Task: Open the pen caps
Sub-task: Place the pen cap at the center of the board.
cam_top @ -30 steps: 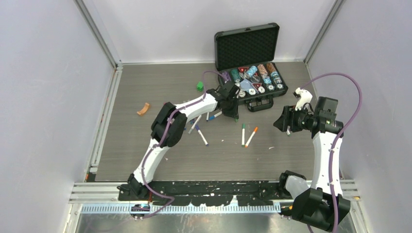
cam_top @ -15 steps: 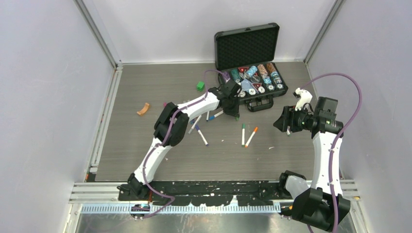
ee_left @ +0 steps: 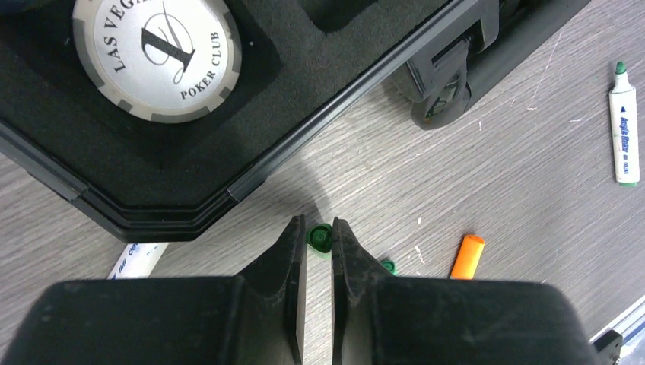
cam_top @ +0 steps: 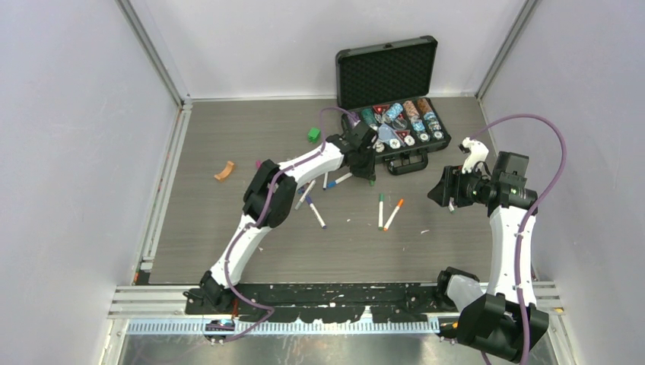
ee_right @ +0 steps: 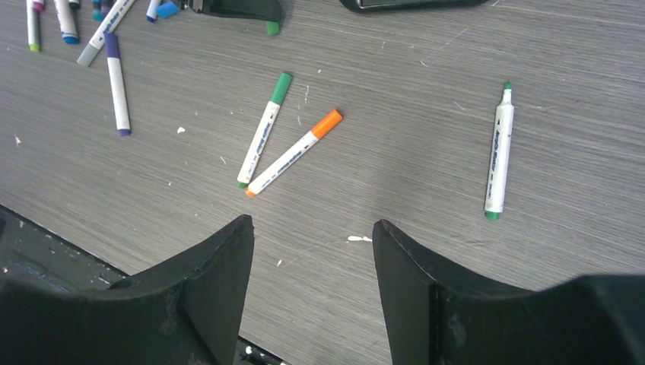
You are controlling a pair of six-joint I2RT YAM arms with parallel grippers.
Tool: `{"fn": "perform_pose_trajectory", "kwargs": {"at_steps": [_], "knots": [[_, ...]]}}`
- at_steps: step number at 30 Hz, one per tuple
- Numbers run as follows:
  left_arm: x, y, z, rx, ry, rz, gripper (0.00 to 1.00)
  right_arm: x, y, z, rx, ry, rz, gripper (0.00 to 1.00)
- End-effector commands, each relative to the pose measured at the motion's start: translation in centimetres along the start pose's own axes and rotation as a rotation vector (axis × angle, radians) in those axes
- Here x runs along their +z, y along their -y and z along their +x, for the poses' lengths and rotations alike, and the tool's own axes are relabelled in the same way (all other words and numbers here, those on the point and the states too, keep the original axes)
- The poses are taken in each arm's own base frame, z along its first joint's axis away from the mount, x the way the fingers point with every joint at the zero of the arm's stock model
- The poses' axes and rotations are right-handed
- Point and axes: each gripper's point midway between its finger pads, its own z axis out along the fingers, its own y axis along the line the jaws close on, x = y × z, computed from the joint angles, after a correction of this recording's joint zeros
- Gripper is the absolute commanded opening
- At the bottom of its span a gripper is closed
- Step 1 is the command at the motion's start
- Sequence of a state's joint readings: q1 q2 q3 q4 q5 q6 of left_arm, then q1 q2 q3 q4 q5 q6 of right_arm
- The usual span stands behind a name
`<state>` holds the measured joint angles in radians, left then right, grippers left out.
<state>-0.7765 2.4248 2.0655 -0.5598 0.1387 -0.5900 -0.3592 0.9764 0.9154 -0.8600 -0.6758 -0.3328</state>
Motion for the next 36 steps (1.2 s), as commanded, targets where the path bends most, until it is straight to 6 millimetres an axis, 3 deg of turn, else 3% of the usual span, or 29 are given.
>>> {"fn": "perform_pose_trajectory", "kwargs": {"at_steps": [1, 10, 28, 36], "knots": [[0.0, -0.3, -0.8, 0.014, 0.01, -0.012, 0.12, 0.0, -0.1, -0.7, -0.015, 0.025, -0.015, 0.64], [-0.2, -0.6, -1.2, 0.022, 0.021, -0.035, 0.21, 0.0, -0.2, -0.7, -0.016, 0.024, -0.021, 0.64], [-1.0, 0.0, -2.2, 0.033, 0.043, -0.03, 0.24, -0.1, -0.4, -0.8, -0.017, 0.027, -0.025, 0.64], [-0.7, 0.4, -2.0, 0.012, 0.038, -0.018, 0.35, -0.1, -0.5, -0.8, -0.019, 0.029, -0.031, 0.64]]}}
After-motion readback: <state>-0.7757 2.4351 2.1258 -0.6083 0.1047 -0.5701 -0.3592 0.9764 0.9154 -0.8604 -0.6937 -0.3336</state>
